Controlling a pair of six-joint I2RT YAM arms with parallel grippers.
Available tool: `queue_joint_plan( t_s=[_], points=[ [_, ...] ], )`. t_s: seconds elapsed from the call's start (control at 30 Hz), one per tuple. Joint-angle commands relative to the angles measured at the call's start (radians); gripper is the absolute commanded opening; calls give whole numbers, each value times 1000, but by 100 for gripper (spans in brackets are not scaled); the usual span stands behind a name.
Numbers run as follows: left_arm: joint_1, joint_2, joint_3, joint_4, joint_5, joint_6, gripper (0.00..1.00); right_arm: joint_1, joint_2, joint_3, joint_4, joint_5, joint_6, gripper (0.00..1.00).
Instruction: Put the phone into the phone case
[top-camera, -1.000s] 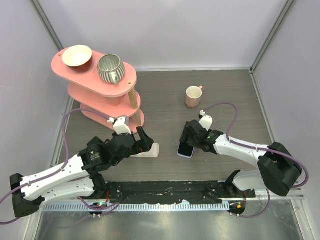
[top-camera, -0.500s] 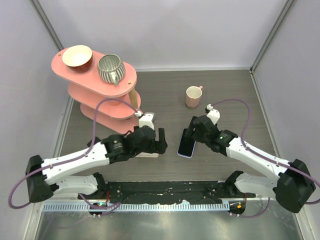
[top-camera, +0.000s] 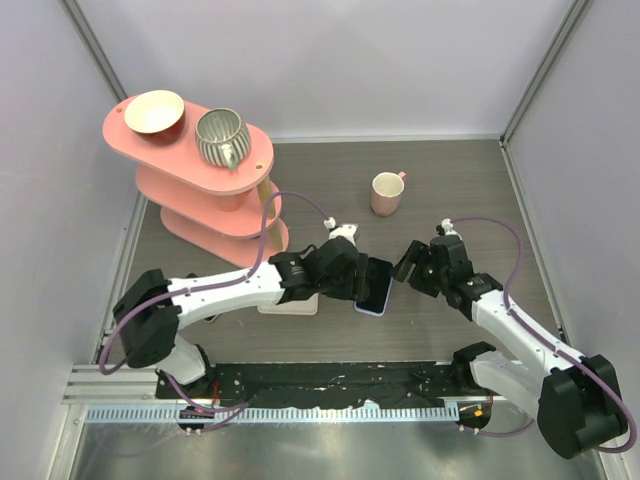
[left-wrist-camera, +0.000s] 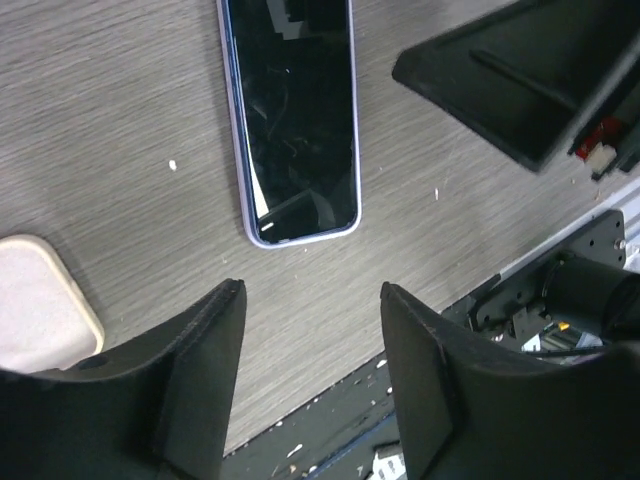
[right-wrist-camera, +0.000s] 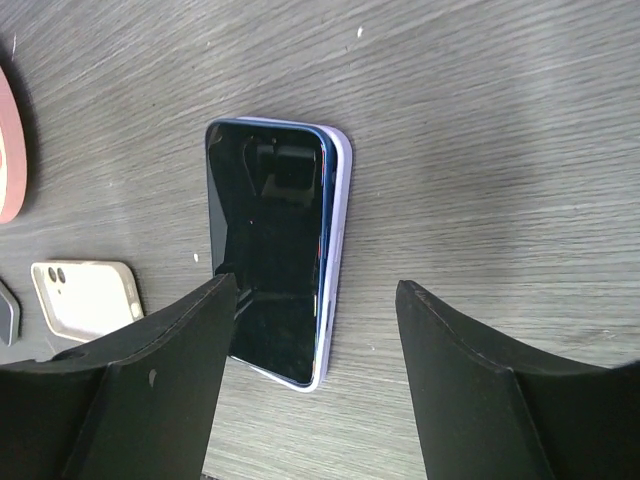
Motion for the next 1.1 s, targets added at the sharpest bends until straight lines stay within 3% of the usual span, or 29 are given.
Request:
queue_joint_plan(
  t_s=[0.0, 0.43, 0.83, 1.07],
  points=[
    [51, 71, 71, 73, 68, -31, 57, -43, -27, -56, 79, -105, -5, 70],
    [140, 338, 209, 73, 140, 13, 38, -60, -87, -147, 151, -172, 46, 64],
    [154, 430, 201, 200, 292, 6, 30, -60, -163, -198, 173, -151, 70, 61],
    [175, 361, 187, 240, 342, -23, 32, -60, -199, -221, 206, -155, 66, 61]
  ],
)
